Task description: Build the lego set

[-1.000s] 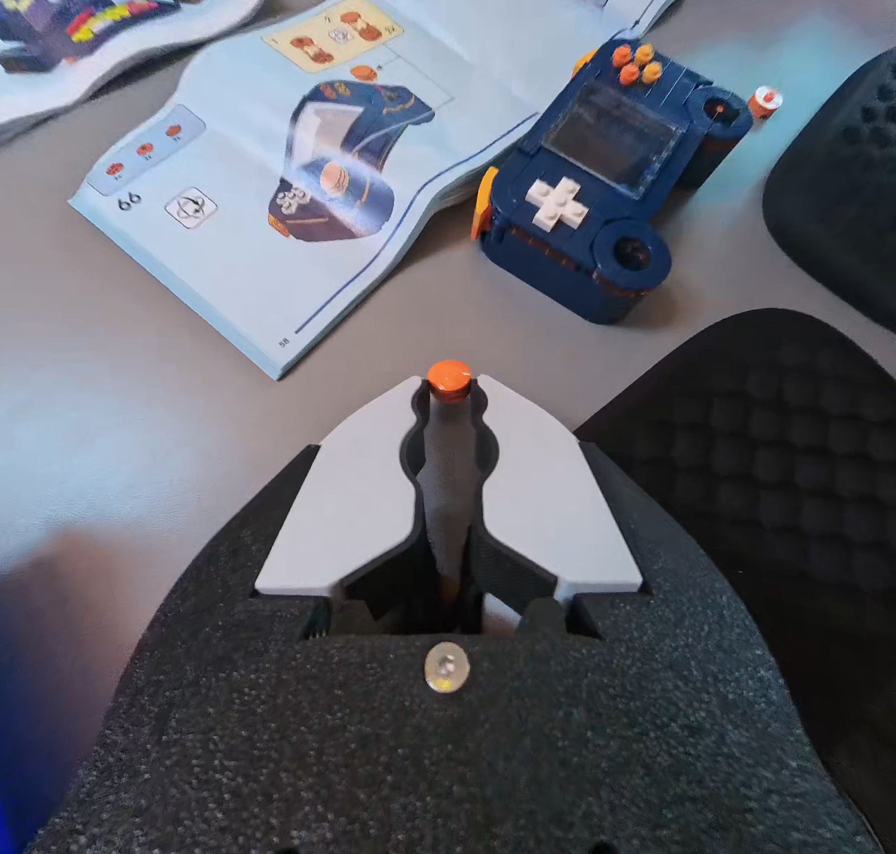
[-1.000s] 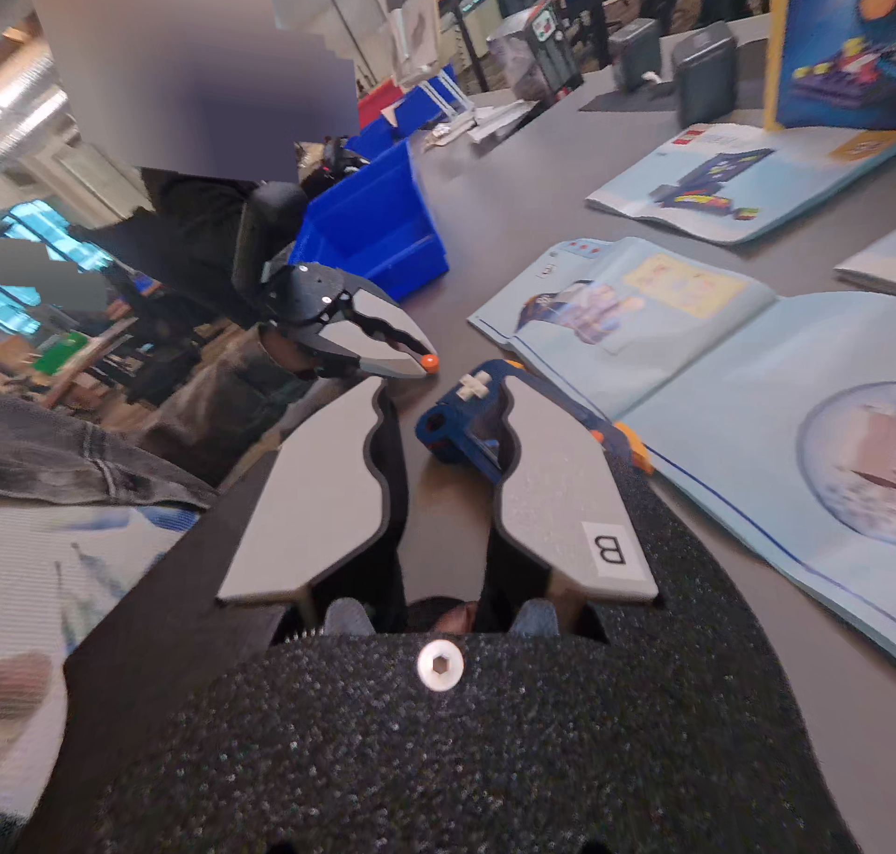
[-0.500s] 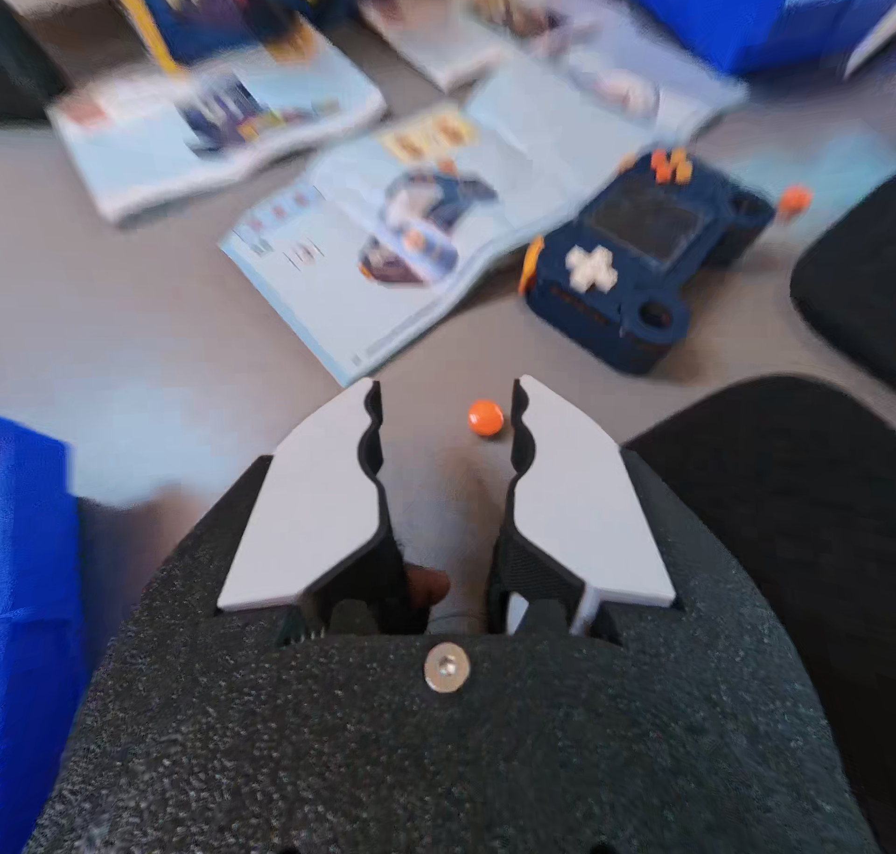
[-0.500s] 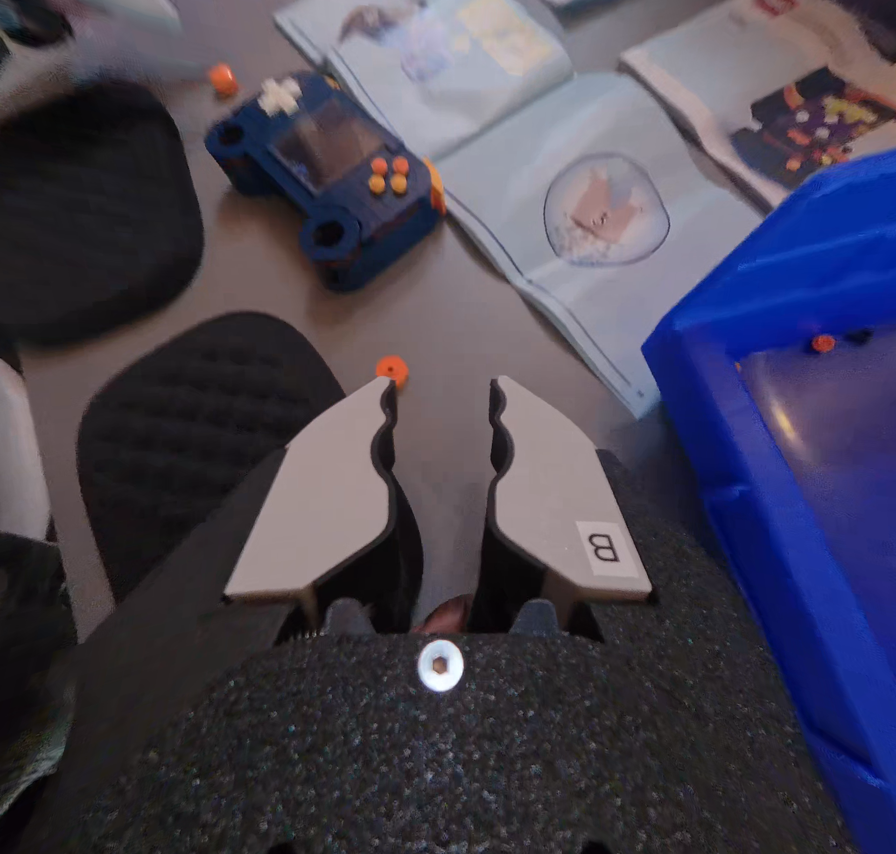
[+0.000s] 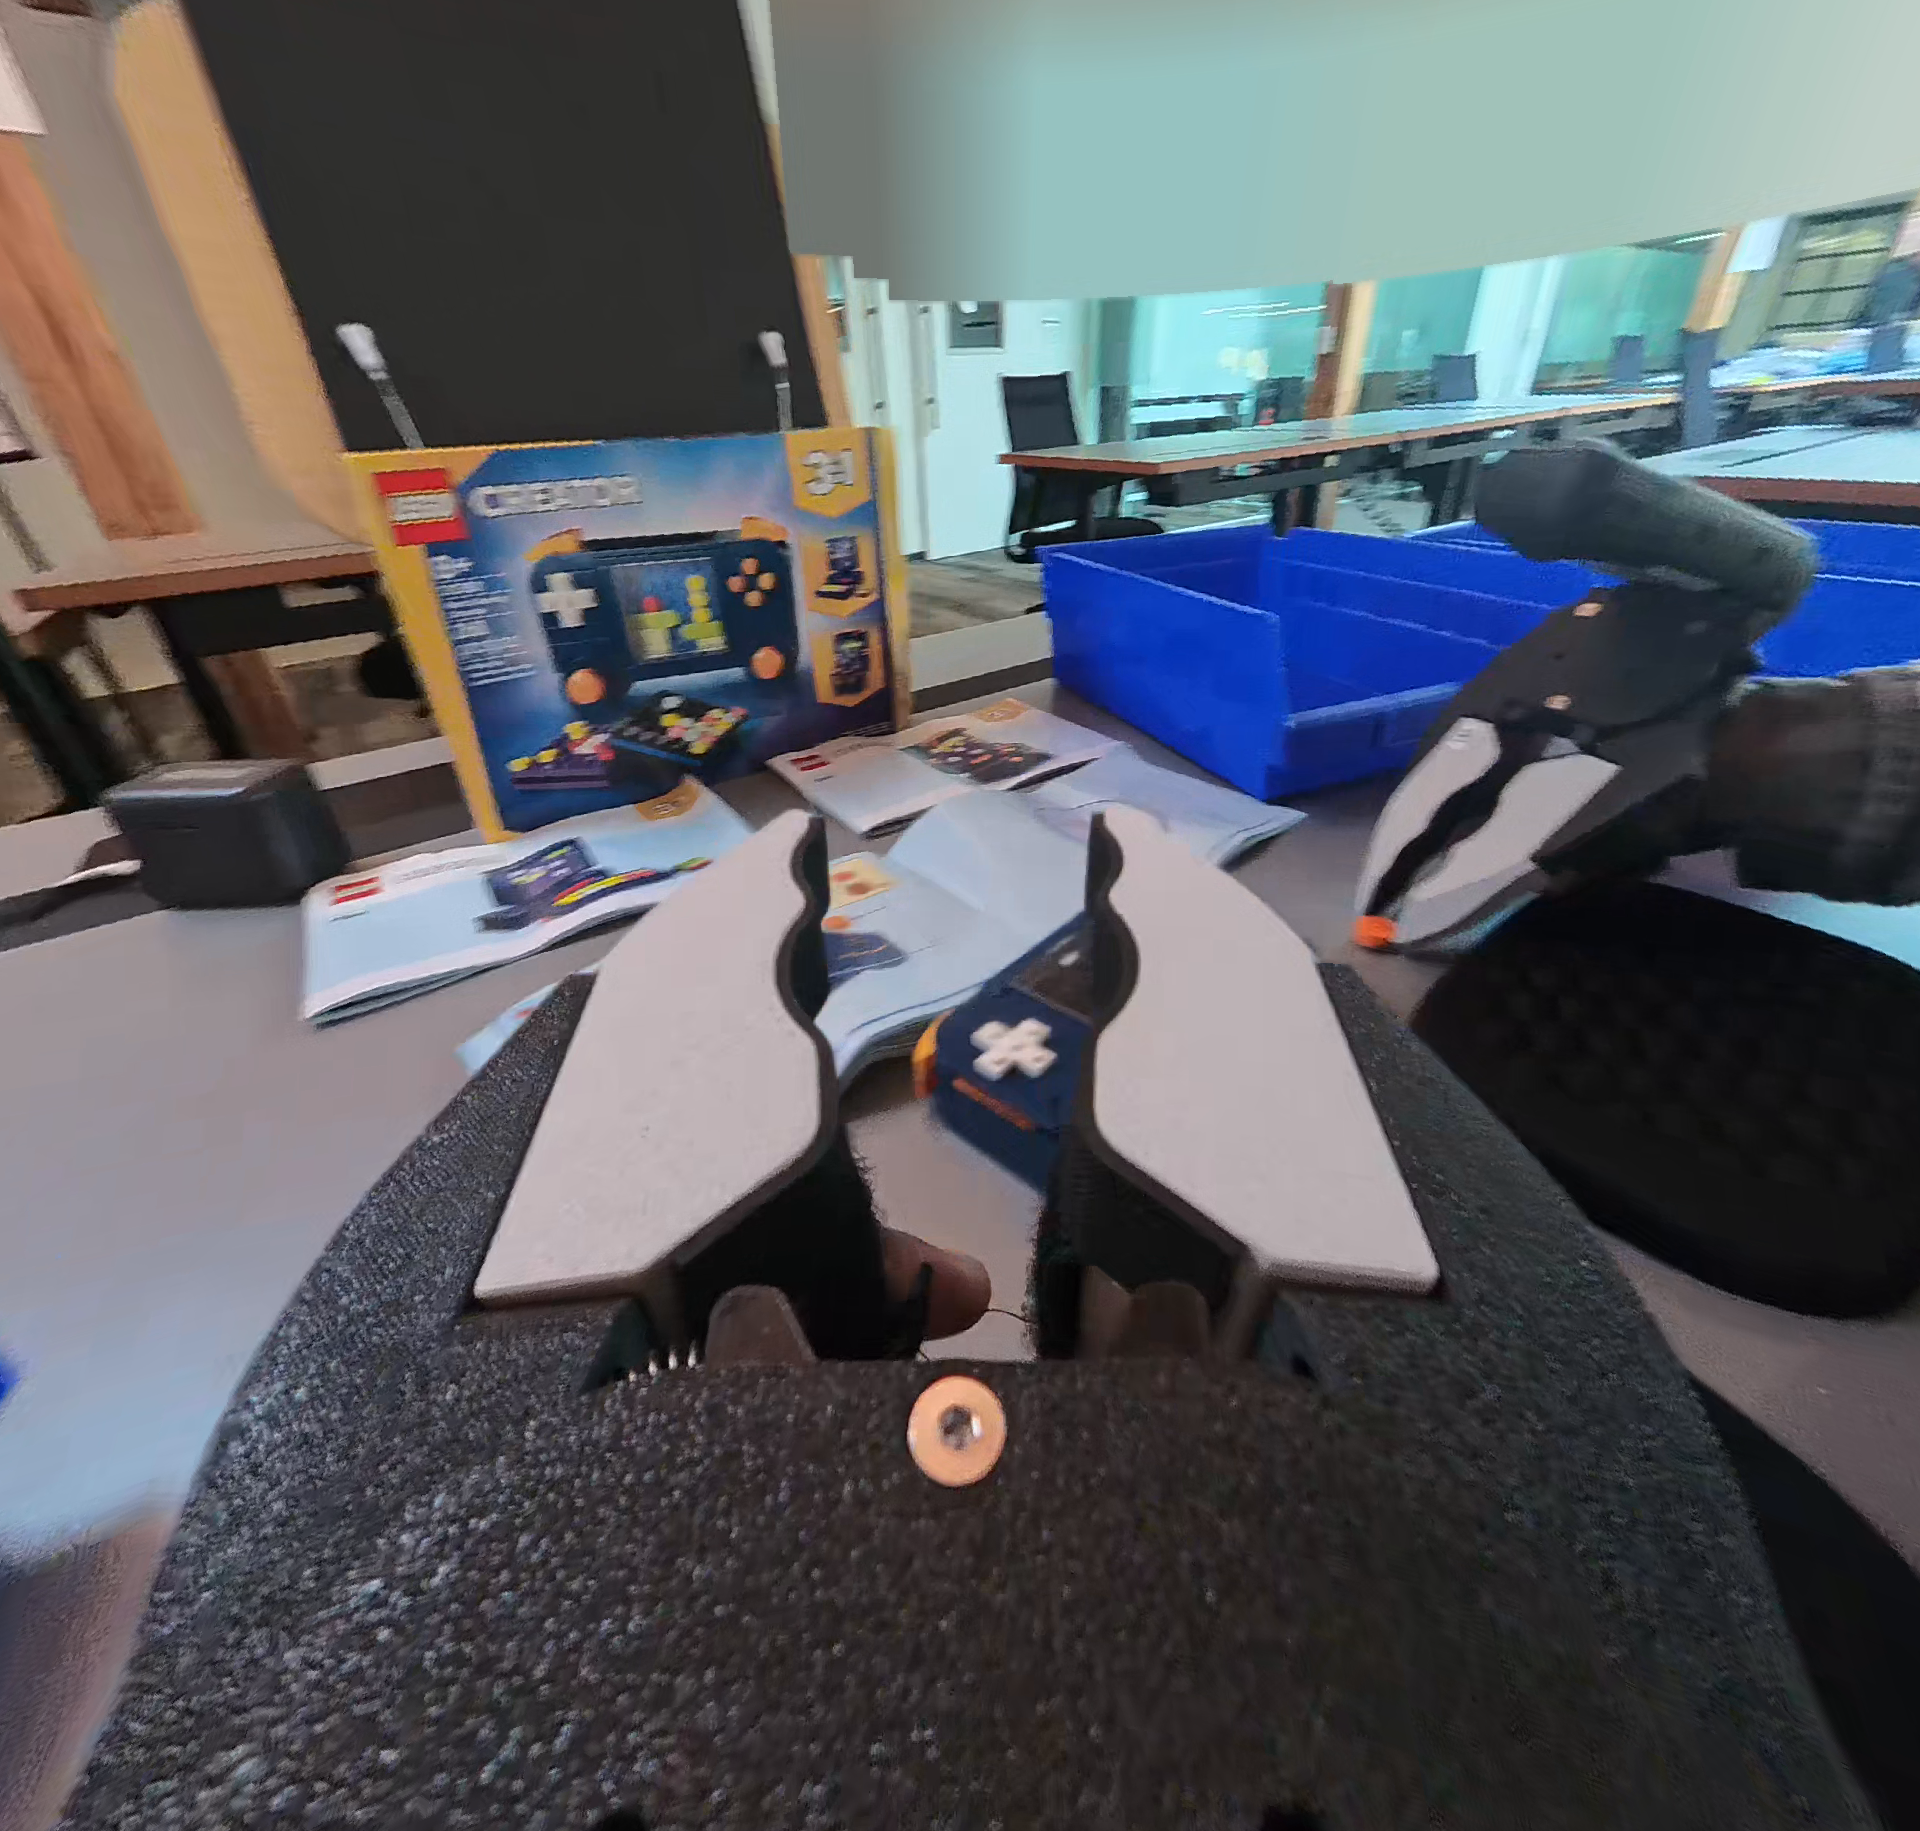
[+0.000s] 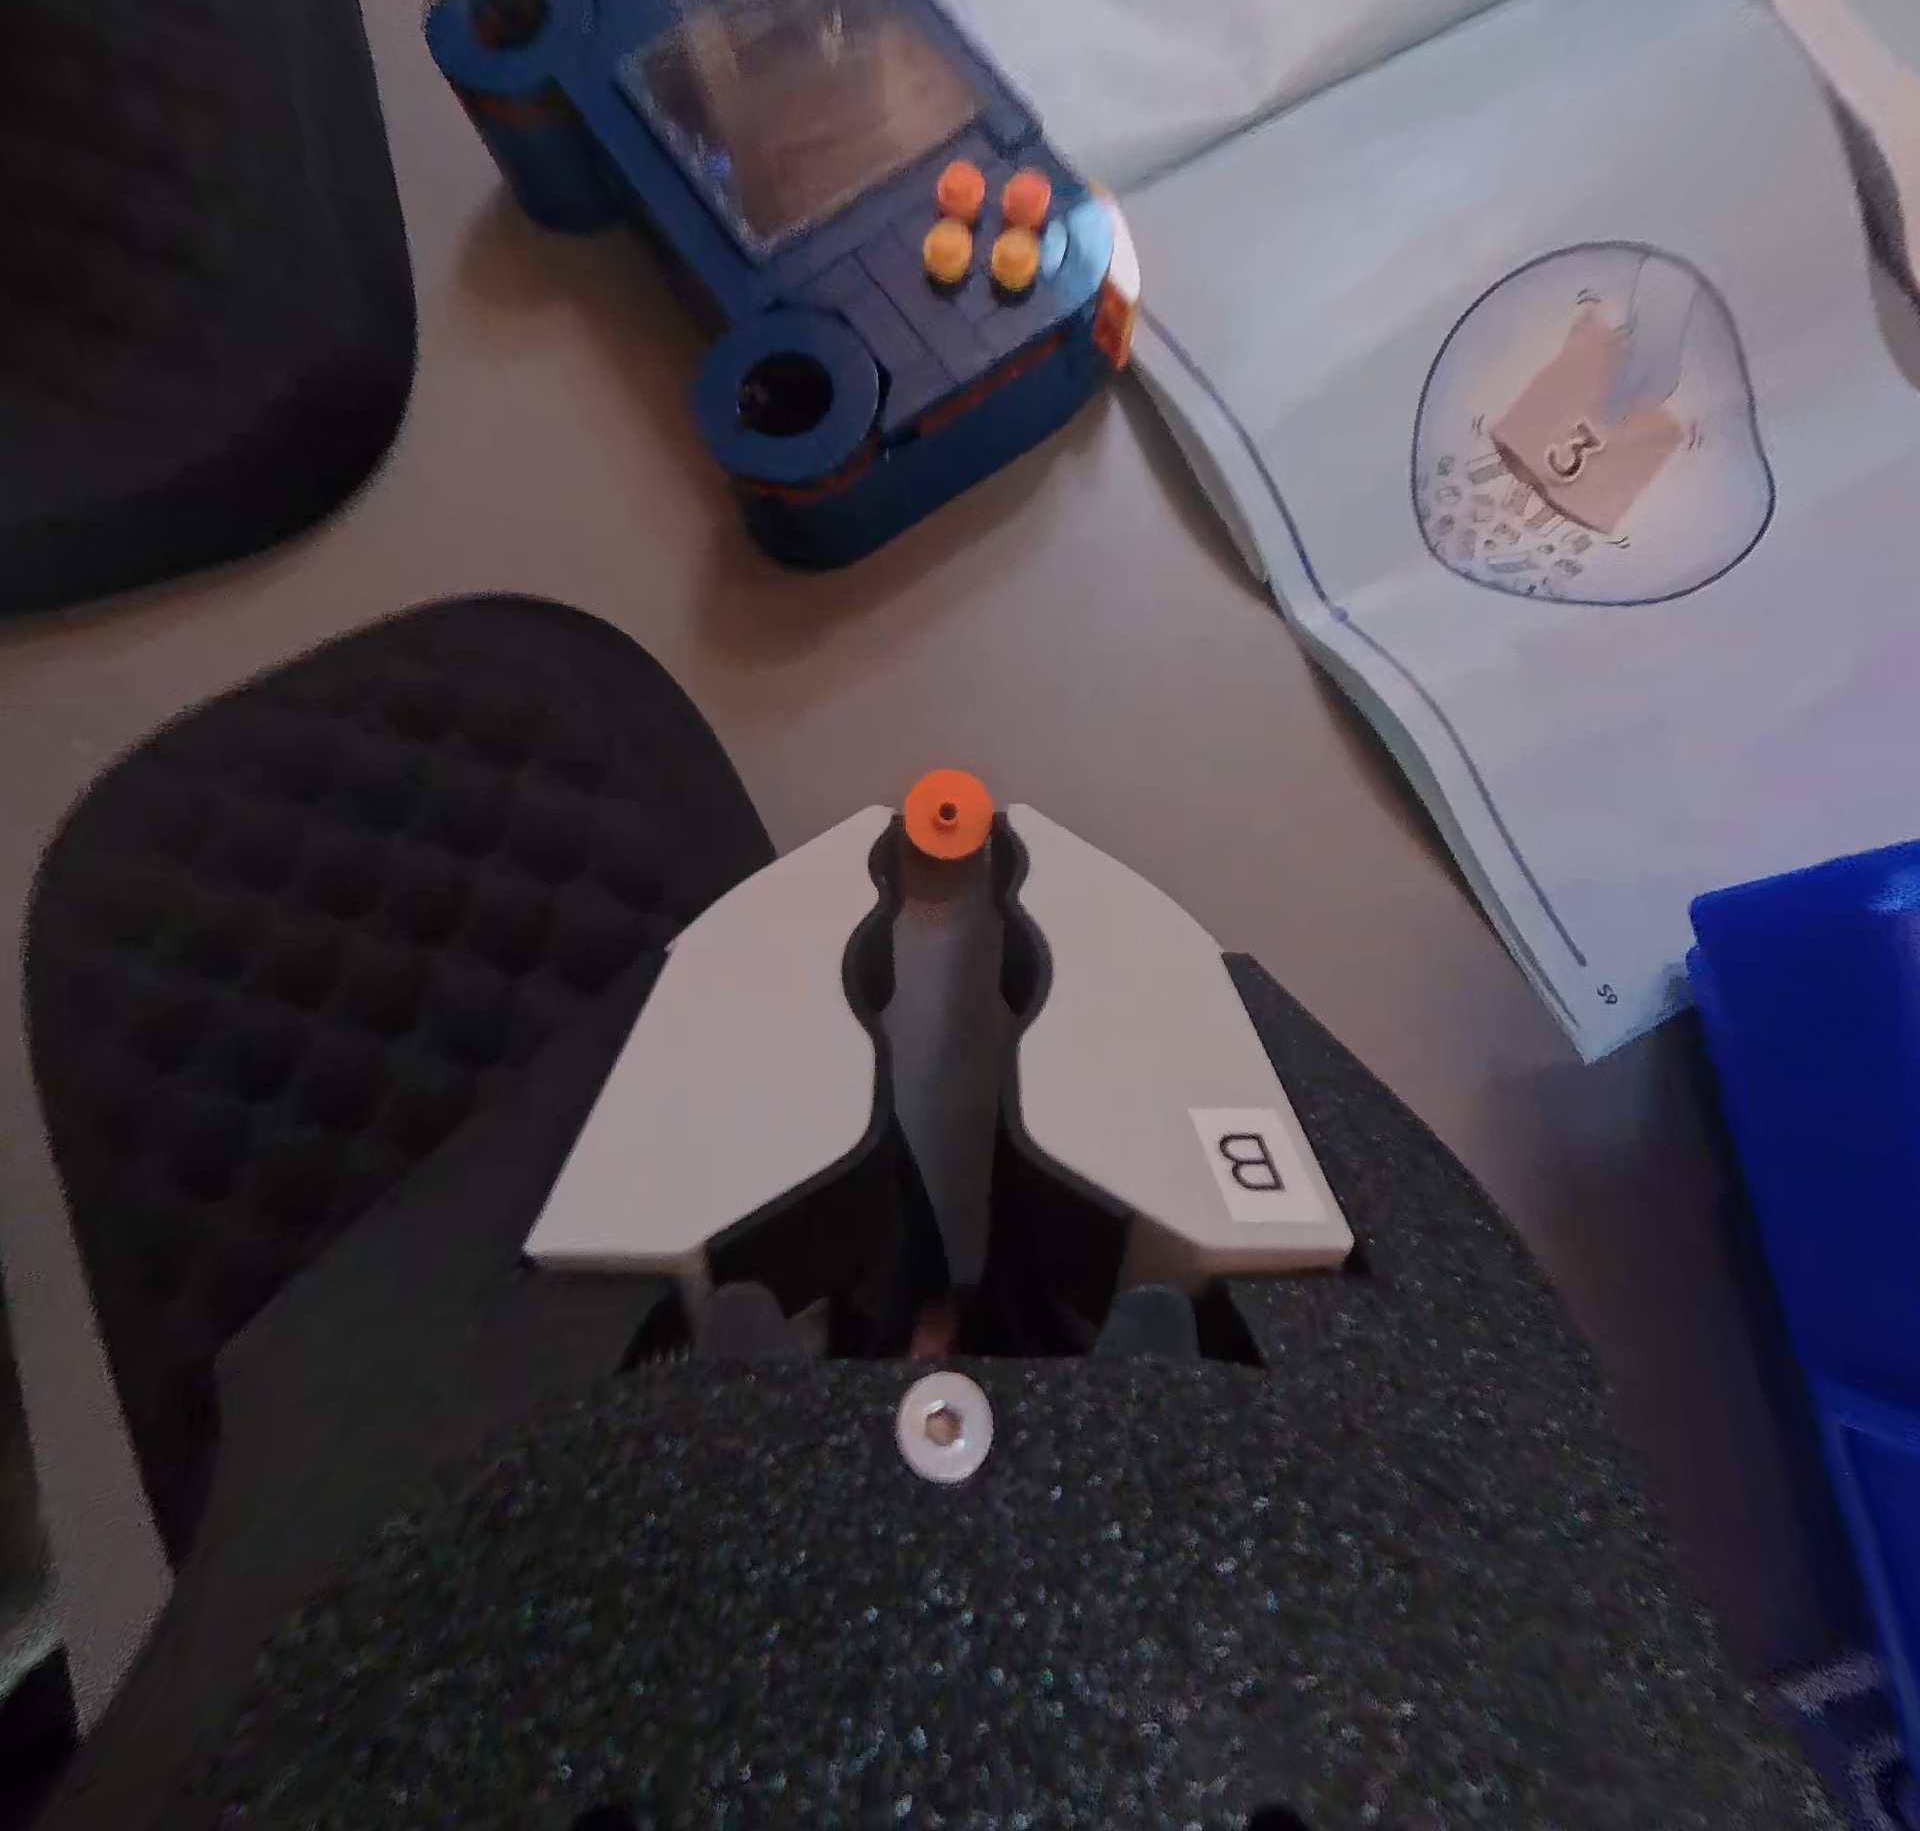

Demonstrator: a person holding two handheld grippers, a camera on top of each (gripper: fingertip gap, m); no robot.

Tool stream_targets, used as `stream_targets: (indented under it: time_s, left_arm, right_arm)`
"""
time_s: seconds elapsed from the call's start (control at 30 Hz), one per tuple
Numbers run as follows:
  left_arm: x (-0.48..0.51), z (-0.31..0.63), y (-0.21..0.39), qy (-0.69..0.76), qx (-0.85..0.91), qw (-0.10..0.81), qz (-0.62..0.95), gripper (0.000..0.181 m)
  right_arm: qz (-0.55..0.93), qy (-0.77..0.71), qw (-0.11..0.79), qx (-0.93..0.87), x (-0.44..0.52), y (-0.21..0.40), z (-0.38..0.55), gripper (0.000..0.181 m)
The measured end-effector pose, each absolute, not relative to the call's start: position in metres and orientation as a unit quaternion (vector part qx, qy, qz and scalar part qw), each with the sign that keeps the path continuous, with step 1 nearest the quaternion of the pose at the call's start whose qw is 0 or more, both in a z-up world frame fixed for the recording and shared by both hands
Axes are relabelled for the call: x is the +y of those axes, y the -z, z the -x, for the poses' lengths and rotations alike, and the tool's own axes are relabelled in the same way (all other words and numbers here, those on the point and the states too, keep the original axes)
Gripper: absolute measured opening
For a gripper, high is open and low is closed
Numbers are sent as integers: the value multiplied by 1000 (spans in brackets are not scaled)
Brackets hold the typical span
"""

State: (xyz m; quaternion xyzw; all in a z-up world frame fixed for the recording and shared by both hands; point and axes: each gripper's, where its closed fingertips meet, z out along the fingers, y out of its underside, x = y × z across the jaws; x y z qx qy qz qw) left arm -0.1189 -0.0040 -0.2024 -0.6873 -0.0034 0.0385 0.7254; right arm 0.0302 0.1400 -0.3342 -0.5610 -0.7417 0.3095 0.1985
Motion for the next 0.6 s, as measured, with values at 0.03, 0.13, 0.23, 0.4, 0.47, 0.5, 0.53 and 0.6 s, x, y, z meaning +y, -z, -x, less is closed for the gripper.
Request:
stream_targets:
  time_s: [0.03,0.13,0.23,0.4,0.47,0.5,0.53,0.6]
  left_arm:
    - [1,108,202,-25,13,729,684,48]
    - [22,69,201,-23,92,735,672,45]
    - [52,39,206,-71,164,715,676,41]
    - [82,13,200,-101,227,699,670,33]
    - [84,9,201,-86,233,696,674,28]
    - [84,8,201,-80,236,695,674,25]
    - [83,7,201,-77,239,696,673,22]
    - [82,6,200,-78,240,695,673,20]
  right_arm:
    - [564,-355,204,-717,136,323,-25,15]
    - [563,-608,169,-534,119,253,-6,14]
    - [529,-749,93,-389,105,206,1,15]
    - [517,-764,55,-383,76,199,9,15]
    - [516,-763,55,-385,73,199,9,15]
    - [517,-763,55,-385,72,200,9,14]
    - [519,-761,57,-385,72,200,9,15]
    - [521,-758,58,-387,71,202,9,14]
